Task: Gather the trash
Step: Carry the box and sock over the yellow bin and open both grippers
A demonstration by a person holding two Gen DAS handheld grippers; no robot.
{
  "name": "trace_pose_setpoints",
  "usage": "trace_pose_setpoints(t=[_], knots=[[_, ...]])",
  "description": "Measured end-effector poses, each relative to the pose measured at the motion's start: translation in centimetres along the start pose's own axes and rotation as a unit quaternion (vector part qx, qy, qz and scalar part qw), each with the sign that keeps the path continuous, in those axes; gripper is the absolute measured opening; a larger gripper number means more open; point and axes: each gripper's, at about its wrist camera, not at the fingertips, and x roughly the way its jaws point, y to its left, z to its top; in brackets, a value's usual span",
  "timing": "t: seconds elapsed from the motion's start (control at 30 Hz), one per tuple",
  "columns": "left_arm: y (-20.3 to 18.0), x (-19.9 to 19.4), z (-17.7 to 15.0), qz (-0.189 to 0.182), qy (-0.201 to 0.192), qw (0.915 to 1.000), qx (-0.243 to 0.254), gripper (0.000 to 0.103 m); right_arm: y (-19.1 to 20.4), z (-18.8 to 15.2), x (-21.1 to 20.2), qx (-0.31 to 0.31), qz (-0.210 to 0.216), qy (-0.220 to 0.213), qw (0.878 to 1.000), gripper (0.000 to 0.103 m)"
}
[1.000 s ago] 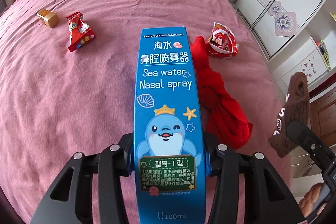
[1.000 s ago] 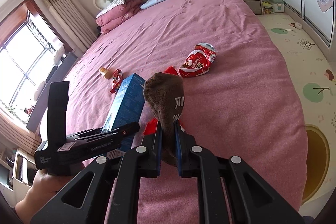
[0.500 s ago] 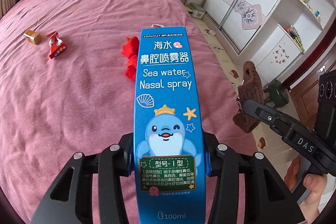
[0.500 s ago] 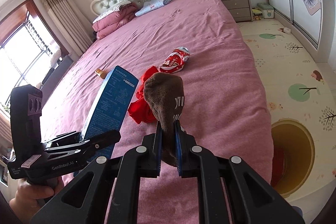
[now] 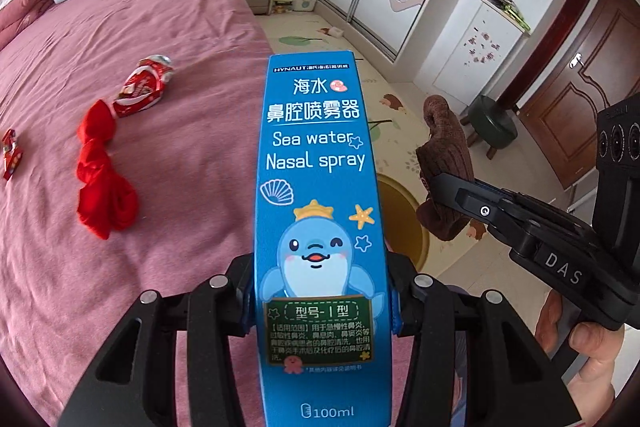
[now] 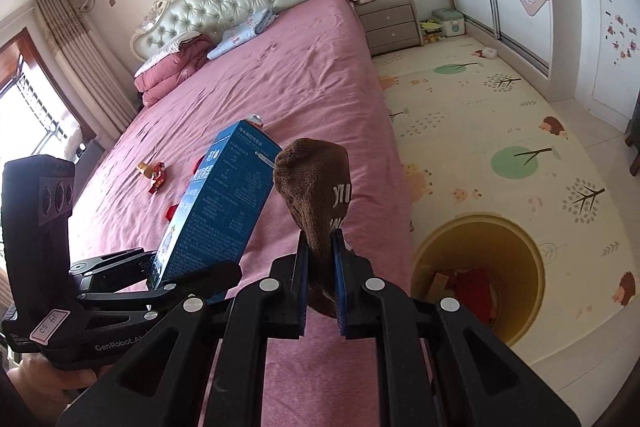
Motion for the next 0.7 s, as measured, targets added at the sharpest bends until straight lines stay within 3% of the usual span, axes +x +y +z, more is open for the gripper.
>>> trace_pose_setpoints(t=[0.37, 0.7], knots=[[-6.7, 5.9, 1.8, -0.036, 0.046, 0.9967, 0.056, 0.047, -7.7, -1.3, -2.3, 0.05, -0.051, -0.003, 0.997, 0.011], [-10.1, 10.4, 2.4, -0.047, 0.083, 0.9914, 0.09, 0.047, -12.3, -1.9, -1.8, 0.087, -0.071, 0.01, 0.994, 0.011]])
